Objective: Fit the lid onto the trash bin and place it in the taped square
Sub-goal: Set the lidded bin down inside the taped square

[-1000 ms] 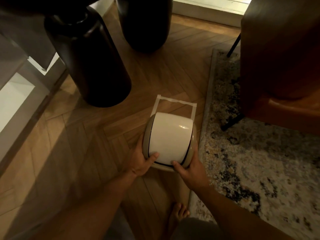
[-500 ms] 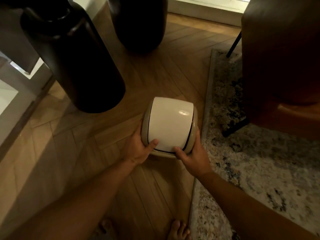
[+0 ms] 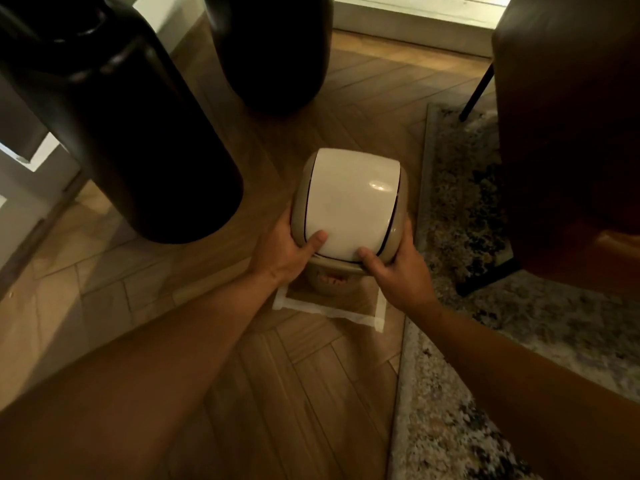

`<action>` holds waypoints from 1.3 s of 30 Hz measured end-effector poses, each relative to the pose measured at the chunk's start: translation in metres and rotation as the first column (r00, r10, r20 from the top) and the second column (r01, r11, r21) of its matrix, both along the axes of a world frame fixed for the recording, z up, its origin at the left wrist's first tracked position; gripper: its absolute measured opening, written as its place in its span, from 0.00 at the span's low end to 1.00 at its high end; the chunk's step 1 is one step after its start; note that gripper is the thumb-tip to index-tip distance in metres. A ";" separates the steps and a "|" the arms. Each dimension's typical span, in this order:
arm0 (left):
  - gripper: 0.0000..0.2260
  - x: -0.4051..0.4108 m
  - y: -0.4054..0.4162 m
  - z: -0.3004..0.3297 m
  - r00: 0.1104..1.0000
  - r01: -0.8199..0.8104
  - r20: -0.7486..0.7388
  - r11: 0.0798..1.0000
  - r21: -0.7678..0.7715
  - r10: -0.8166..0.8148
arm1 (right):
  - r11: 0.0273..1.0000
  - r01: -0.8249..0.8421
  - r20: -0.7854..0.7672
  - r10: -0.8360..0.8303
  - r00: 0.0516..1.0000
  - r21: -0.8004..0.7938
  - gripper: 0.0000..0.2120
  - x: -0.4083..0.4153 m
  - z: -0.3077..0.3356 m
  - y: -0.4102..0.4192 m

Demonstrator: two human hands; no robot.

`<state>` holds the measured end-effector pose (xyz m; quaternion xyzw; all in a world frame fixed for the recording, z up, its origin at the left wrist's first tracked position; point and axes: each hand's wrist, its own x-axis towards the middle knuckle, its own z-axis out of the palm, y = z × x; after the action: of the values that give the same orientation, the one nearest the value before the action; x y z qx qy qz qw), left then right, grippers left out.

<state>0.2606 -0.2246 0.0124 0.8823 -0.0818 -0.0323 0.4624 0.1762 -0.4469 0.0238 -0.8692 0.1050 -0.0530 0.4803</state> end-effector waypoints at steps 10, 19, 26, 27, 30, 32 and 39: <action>0.43 0.052 -0.015 -0.002 0.998 -0.002 0.070 0.999 0.036 -0.001 | 1.000 0.001 0.050 0.000 0.999 -0.013 0.48 0.055 -0.009 -0.017; 0.44 0.045 -0.011 -0.003 0.995 -0.035 0.092 0.998 0.042 0.031 | 0.996 -0.090 0.022 0.090 0.996 0.015 0.50 0.067 -0.005 -0.022; 0.43 0.090 -0.014 0.000 0.998 -0.038 0.056 0.998 0.059 0.035 | 0.998 -0.058 0.059 0.057 0.997 0.012 0.46 0.113 -0.007 -0.021; 0.43 0.098 -0.013 0.000 0.999 -0.011 0.045 0.999 0.049 0.008 | 0.999 -0.050 0.062 0.049 0.997 0.021 0.46 0.118 -0.008 -0.020; 0.40 0.110 -0.012 0.002 0.999 0.050 0.010 0.998 0.048 -0.051 | 0.998 -0.030 0.061 0.027 0.998 0.046 0.47 0.127 -0.011 -0.018; 0.40 0.113 -0.013 0.003 0.998 0.057 -0.005 0.998 0.041 -0.057 | 0.999 -0.021 0.042 0.019 0.999 0.040 0.47 0.131 -0.011 -0.020; 0.41 0.114 -0.009 0.016 0.977 0.144 -0.160 0.990 0.002 -0.142 | 0.991 -0.098 -0.075 0.104 0.992 0.089 0.47 0.133 0.000 -0.029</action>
<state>0.3744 -0.2335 0.0286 0.8718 -0.1075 -0.1365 0.4581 0.3091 -0.4764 0.0242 -0.8535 0.0822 0.0107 0.5145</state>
